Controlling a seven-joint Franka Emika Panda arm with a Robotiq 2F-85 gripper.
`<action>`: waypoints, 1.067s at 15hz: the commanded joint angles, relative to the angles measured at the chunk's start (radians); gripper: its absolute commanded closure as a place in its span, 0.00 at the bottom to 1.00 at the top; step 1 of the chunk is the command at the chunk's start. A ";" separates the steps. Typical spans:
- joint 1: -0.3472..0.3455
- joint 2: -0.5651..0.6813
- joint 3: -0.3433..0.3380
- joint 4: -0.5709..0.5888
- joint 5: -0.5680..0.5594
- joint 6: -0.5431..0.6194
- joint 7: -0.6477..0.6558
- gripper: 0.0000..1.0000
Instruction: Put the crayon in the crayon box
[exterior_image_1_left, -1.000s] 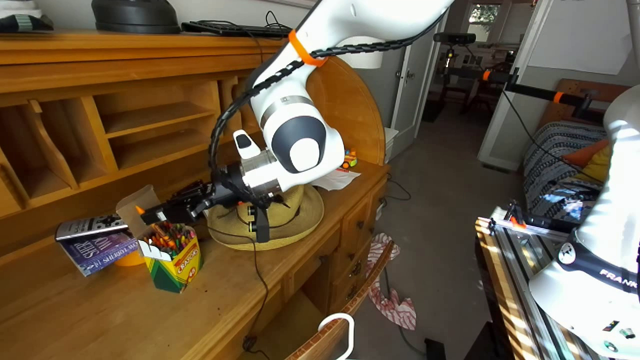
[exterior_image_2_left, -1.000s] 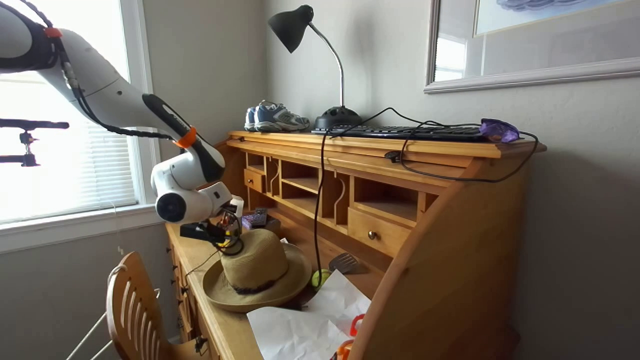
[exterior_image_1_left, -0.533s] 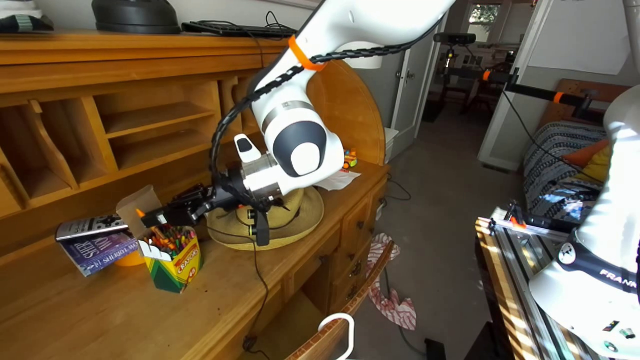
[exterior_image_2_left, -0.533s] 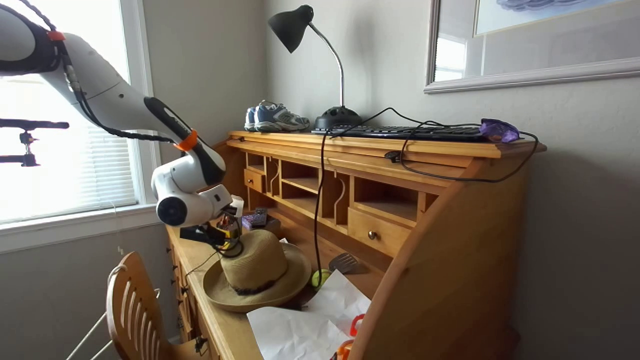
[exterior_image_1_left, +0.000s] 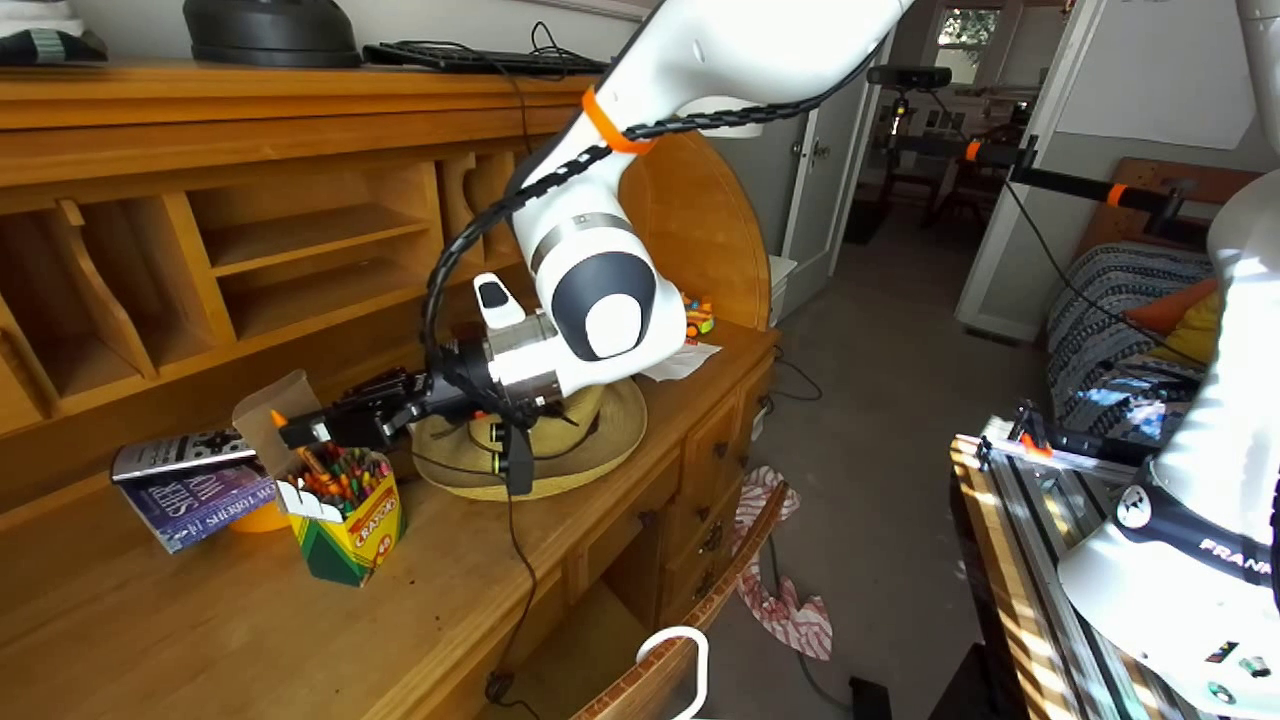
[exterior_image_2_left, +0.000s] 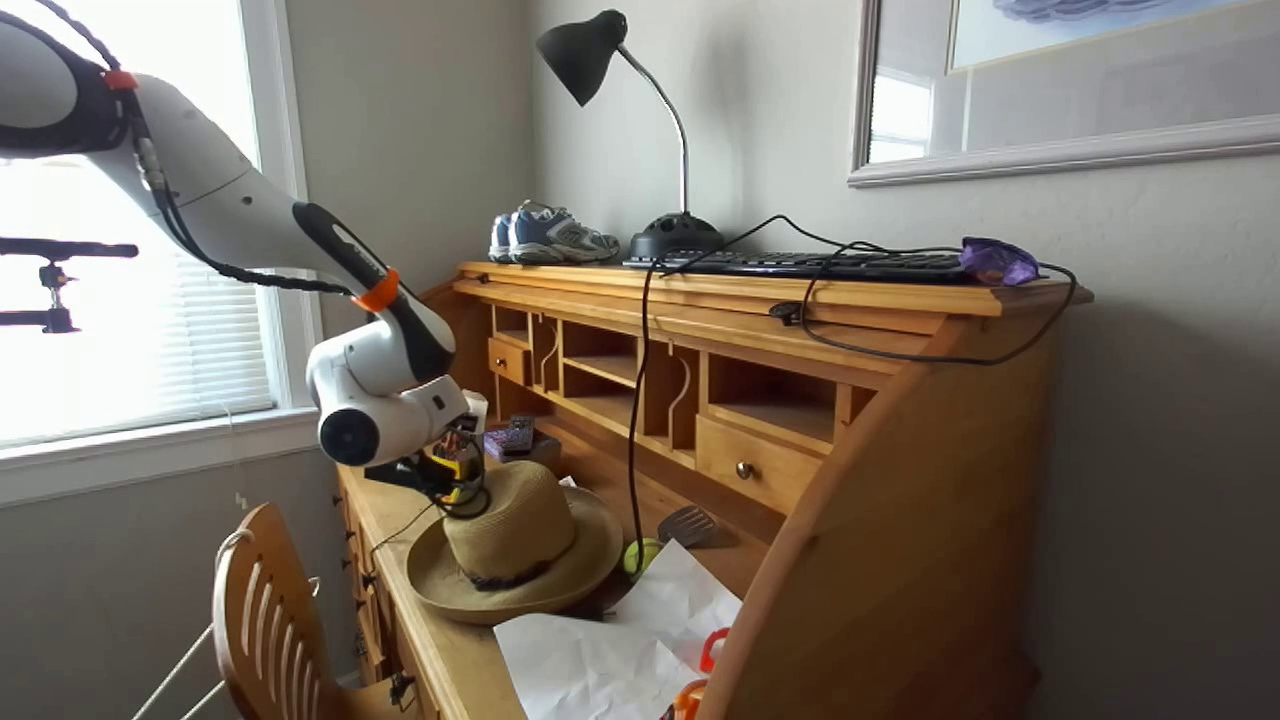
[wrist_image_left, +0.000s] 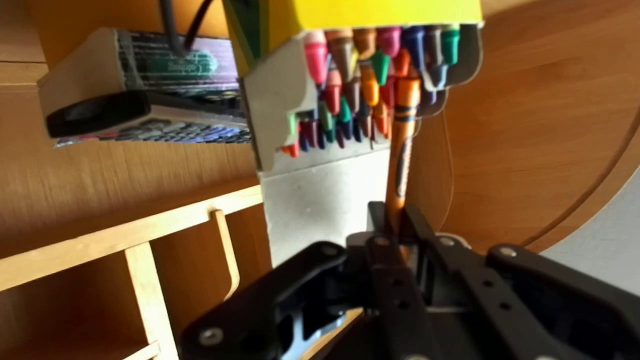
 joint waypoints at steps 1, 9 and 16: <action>0.001 0.039 -0.007 -0.007 0.038 -0.080 -0.004 0.97; -0.002 0.038 -0.015 -0.021 0.048 -0.115 -0.018 0.97; -0.004 0.038 -0.018 -0.033 0.062 -0.149 -0.042 0.97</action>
